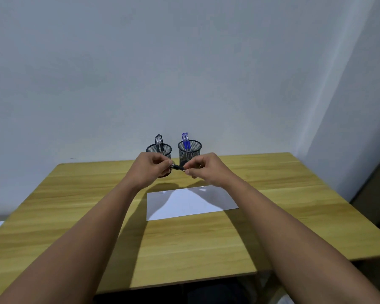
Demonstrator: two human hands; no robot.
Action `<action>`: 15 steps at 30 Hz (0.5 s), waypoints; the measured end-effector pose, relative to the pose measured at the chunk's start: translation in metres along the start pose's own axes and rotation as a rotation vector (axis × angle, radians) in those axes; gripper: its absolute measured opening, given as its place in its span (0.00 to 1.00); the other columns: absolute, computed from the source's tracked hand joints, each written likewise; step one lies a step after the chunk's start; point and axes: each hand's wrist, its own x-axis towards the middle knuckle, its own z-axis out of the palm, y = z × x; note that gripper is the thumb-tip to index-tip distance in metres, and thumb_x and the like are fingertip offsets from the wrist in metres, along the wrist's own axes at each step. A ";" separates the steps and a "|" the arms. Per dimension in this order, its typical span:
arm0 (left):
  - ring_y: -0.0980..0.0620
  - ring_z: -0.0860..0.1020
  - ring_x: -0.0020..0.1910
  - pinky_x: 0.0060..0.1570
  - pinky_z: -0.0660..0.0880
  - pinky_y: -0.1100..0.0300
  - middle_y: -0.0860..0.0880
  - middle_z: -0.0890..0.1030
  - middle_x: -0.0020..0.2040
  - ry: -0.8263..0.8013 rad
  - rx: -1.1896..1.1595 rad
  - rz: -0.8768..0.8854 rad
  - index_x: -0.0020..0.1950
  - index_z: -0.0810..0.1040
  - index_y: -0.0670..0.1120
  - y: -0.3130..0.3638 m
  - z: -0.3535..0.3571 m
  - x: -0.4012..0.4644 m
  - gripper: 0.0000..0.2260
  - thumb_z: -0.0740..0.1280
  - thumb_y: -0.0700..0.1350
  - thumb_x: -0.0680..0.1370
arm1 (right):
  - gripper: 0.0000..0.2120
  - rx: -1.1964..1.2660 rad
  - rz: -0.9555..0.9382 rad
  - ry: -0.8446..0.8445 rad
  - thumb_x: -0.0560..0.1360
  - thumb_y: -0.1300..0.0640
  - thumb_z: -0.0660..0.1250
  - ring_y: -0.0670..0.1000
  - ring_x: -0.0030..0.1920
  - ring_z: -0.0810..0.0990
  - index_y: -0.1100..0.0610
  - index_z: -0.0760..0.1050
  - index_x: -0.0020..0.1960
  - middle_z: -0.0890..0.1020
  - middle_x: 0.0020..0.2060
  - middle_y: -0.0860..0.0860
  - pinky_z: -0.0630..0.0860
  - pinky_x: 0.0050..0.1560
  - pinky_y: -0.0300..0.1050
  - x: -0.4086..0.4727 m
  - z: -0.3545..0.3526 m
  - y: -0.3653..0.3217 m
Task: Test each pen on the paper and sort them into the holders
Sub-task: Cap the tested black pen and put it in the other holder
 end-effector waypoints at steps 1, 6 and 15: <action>0.57 0.78 0.33 0.42 0.78 0.58 0.51 0.84 0.34 0.014 -0.024 0.002 0.48 0.85 0.43 0.004 0.001 0.001 0.06 0.70 0.44 0.80 | 0.07 -0.060 -0.003 -0.011 0.77 0.65 0.78 0.39 0.31 0.78 0.63 0.87 0.55 0.84 0.34 0.46 0.76 0.39 0.33 0.002 -0.002 -0.002; 0.54 0.83 0.48 0.51 0.80 0.52 0.52 0.86 0.47 0.158 -0.046 0.027 0.56 0.83 0.53 -0.004 -0.003 0.009 0.09 0.71 0.53 0.79 | 0.09 -0.213 0.020 0.032 0.74 0.63 0.78 0.49 0.39 0.82 0.50 0.86 0.44 0.89 0.41 0.55 0.79 0.46 0.44 0.015 -0.018 -0.009; 0.46 0.69 0.70 0.68 0.71 0.44 0.47 0.70 0.73 0.286 0.177 -0.117 0.80 0.57 0.56 -0.072 -0.012 0.028 0.48 0.79 0.62 0.67 | 0.12 -0.050 0.005 0.238 0.73 0.67 0.78 0.50 0.36 0.86 0.52 0.79 0.44 0.84 0.34 0.50 0.75 0.33 0.35 0.073 -0.047 -0.026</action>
